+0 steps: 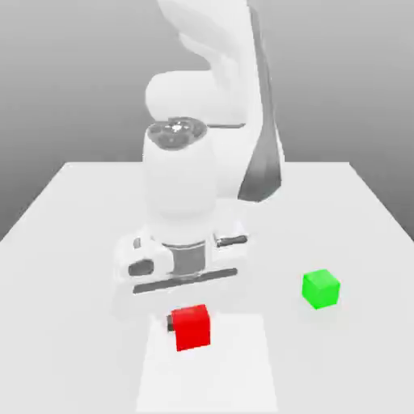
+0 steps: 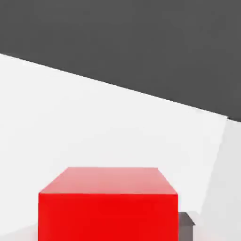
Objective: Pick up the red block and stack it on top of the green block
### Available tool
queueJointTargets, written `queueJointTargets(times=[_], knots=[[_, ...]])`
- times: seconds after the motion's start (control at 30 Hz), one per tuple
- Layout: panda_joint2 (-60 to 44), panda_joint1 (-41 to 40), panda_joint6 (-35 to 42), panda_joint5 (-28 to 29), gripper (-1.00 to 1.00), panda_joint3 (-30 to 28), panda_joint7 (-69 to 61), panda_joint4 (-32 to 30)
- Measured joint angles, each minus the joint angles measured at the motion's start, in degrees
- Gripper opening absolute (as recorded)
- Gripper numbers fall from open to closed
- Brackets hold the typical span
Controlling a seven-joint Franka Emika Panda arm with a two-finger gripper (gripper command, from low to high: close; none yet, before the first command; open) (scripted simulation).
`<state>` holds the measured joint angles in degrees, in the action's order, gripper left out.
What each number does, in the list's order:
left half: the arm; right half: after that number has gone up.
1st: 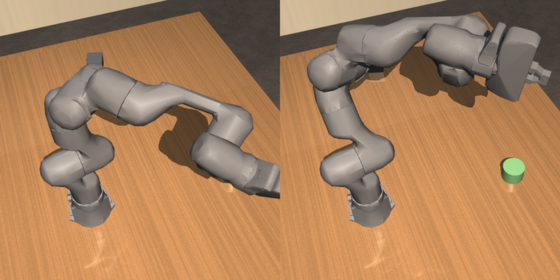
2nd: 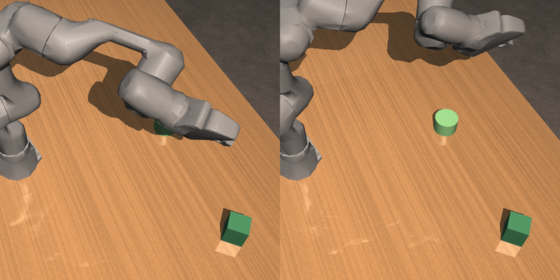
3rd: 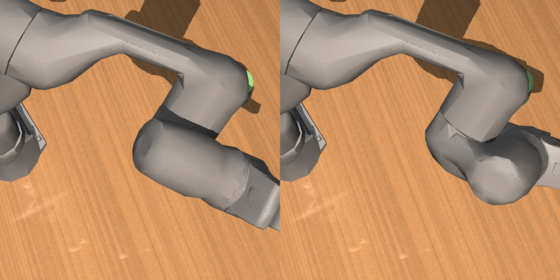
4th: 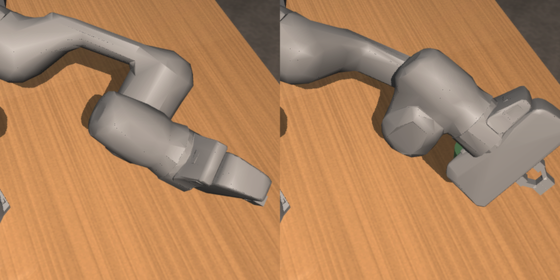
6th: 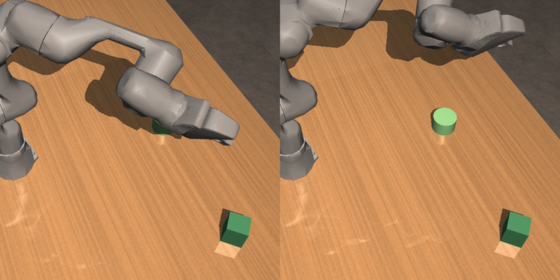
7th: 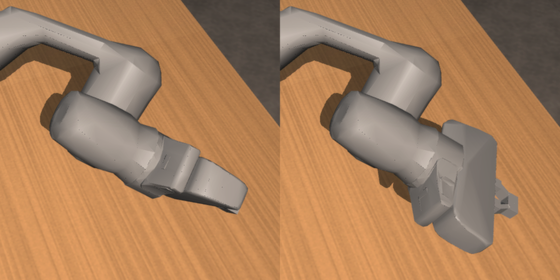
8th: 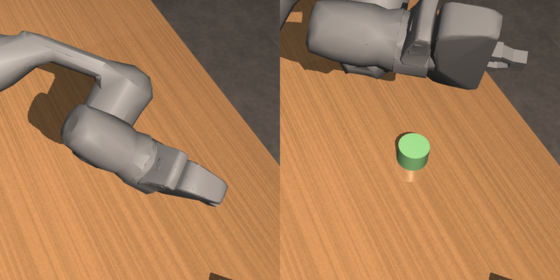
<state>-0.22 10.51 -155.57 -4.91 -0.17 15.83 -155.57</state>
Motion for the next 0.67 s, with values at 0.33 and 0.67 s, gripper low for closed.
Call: queueJointTargets(times=[0.33,0.67], knots=[[13.8,21.3,0.8,-1.4,-1.00,10.5,-19.0,-12.8],[1.0,20.5,-12.2,4.8,1.00,11.3,-15.8,-13.0]])
